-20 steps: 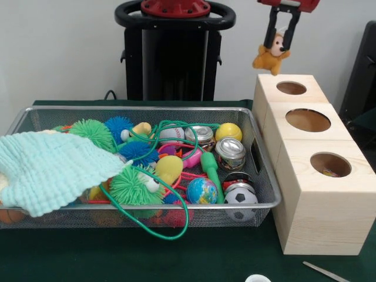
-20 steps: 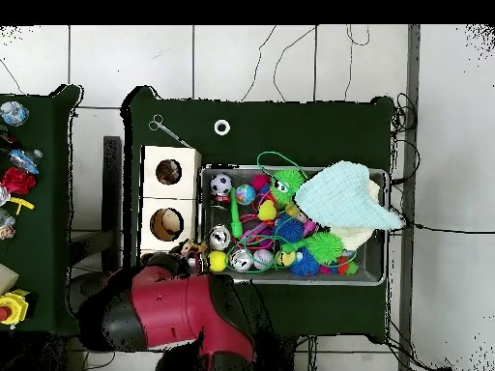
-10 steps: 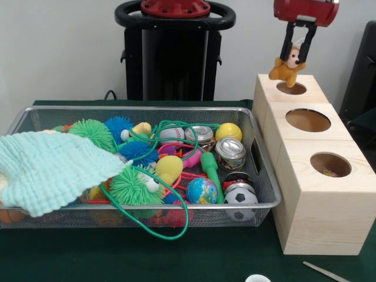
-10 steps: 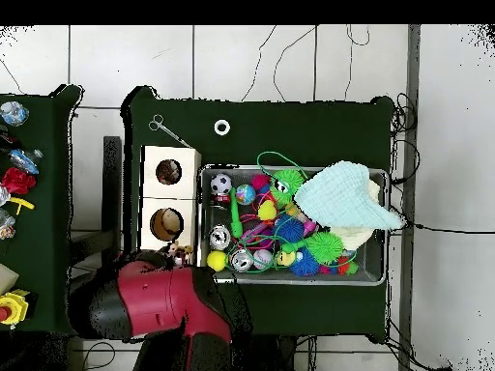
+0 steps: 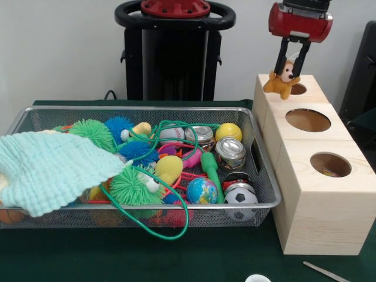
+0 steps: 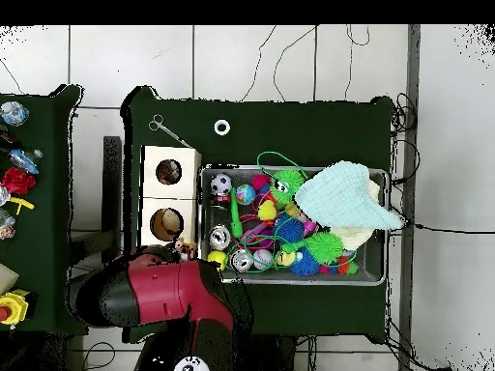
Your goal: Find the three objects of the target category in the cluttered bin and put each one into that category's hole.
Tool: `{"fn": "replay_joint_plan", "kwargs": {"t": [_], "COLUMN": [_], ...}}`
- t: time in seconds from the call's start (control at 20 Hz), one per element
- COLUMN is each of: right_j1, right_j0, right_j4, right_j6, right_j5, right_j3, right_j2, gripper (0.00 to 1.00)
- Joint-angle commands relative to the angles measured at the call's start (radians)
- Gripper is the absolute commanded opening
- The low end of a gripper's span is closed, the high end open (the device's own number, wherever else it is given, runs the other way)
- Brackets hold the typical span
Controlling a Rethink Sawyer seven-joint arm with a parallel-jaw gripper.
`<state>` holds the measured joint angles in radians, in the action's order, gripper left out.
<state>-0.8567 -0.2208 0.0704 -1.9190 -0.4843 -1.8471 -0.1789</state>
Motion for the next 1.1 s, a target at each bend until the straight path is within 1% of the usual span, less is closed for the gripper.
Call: {"fn": "replay_joint_plan", "kwargs": {"t": [0.05, 0.3, 0.5, 0.65, 0.85, 1.1], "right_j1": [0.090, 0.102, 0.074, 0.041, -0.006, -0.016], "right_j0": [-0.018, -0.044, -0.067, -0.094, -0.128, -0.130], "right_j4": [-0.080, -0.140, -0.195, -0.208, -0.230, -0.253], "right_j6": [-0.294, -0.307, -0.320, -0.306, -0.294, -0.268], "right_j5": [0.063, 0.028, -0.029, -0.067, -0.087, -0.047], "right_j3": [0.020, 0.032, 0.010, -0.013, -0.058, -0.118], "right_j2": [-0.019, -0.030, -0.039, -0.050, -0.062, -0.057], "gripper": [0.00, 0.00, 0.00, 0.00, 0.00, 0.00]}}
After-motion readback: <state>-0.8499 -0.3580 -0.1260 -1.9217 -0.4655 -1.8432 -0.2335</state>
